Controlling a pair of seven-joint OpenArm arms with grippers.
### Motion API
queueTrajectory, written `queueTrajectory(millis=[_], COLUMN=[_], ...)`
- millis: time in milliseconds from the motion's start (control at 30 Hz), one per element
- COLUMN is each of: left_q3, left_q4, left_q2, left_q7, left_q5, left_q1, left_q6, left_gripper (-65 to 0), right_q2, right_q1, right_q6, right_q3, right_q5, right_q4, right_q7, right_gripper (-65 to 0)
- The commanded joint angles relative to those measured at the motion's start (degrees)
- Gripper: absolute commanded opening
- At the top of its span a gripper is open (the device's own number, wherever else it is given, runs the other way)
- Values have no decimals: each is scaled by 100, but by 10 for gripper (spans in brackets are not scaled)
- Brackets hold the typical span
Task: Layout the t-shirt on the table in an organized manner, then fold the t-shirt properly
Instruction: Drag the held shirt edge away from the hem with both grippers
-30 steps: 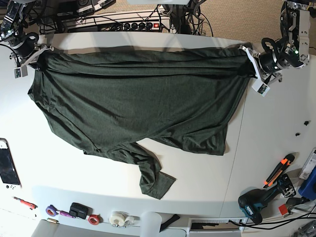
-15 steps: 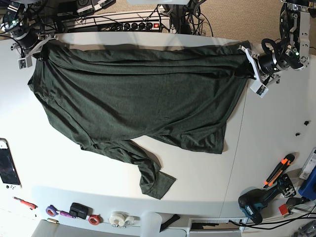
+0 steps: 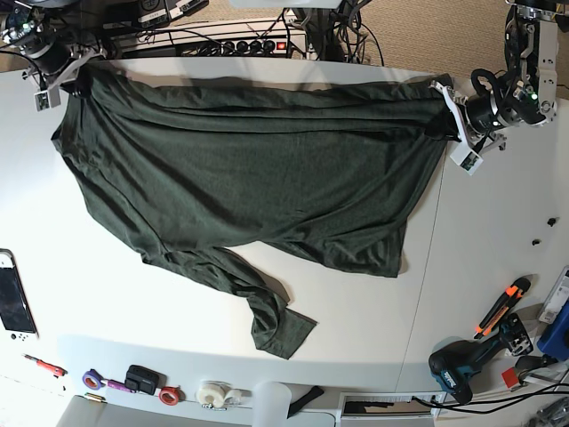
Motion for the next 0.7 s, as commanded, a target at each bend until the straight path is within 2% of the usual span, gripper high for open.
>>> queueTrajectory(millis=[0, 200, 467, 600, 667], left_q3=[-35, -35, -35, -35, -35], left_q4=[72, 72, 72, 72, 72], left_q2=[-94, -94, -92, -76, -76], left_q7=[-101, -107, -107, -109, -109], left_q5=[-42, -46, -372, -372, -372], left_q1=[-28, -31, -28, -31, -31], left_q6=[-2, -2, -2, -2, -4], left_gripper=[-650, -650, -650, -650, -650], right_q2=[-7, 55, 149, 149, 149], right_q1=[-153, -151, 33, 310, 476], right_q6=[-60, -60, -60, -60, -60], right_q3=[87, 566, 588, 588, 588], right_q5=[-551, -490, 76, 319, 404], right_q4=[-72, -72, -72, -72, -72], right_q7=[-691, -468, -496, -566, -581], right_gripper=[-650, -650, -650, -506, -495])
